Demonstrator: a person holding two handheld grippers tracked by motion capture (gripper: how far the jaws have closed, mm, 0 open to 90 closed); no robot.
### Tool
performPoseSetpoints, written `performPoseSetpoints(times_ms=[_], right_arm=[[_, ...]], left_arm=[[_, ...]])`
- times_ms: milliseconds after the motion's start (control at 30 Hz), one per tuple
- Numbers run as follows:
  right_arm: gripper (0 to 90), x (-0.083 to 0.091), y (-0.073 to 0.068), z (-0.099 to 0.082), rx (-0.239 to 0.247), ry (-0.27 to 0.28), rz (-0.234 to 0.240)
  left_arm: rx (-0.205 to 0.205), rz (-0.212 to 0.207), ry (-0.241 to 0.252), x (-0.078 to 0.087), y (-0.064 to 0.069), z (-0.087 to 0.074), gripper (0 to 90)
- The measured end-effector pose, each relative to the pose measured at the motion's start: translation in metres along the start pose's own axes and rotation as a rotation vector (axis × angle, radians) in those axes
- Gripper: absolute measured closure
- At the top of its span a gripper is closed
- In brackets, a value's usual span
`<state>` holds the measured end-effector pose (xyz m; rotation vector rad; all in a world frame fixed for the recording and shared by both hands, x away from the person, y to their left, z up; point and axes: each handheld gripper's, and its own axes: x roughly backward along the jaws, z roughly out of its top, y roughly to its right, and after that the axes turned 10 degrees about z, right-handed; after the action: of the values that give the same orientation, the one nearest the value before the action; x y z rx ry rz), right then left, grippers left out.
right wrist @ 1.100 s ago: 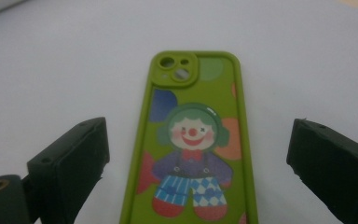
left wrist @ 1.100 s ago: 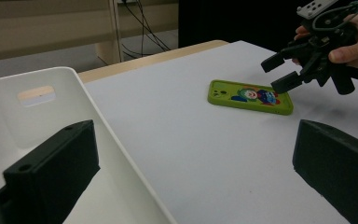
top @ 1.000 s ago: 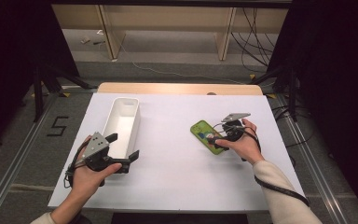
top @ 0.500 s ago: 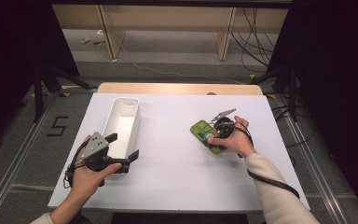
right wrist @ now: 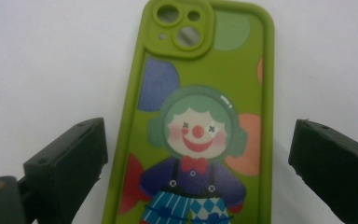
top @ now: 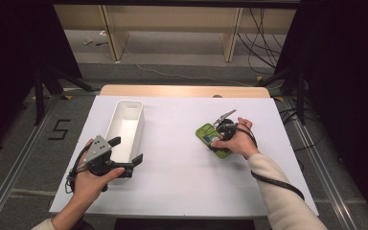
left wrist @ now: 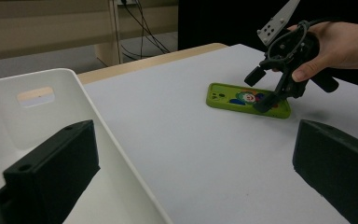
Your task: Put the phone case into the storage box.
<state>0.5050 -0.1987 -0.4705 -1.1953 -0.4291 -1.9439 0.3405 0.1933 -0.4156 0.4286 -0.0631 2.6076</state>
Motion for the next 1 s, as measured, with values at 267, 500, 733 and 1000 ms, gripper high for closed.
performPoseSetpoints(times_ms=[267, 500, 733, 1000], right_arm=[[5.2, -0.006, 0.0, 0.001, 0.007, -0.059, -0.014], [2.6, -0.007, 0.001, 0.006, -0.001, -0.096, -0.012], [0.8, -0.01, 0.005, 0.011, -0.001, -0.137, -0.001], [0.8, -0.011, 0.008, 0.014, -0.008, -0.163, 0.024]], left_arm=[[0.003, -0.001, 0.003, 0.0, 0.001, 0.0, 0.0], [0.003, -0.002, 0.004, 0.0, 0.001, 0.0, 0.0], [0.002, -0.003, 0.003, 0.0, 0.001, 0.0, 0.0], [0.001, -0.003, 0.001, 0.0, 0.001, 0.0, 0.0]])
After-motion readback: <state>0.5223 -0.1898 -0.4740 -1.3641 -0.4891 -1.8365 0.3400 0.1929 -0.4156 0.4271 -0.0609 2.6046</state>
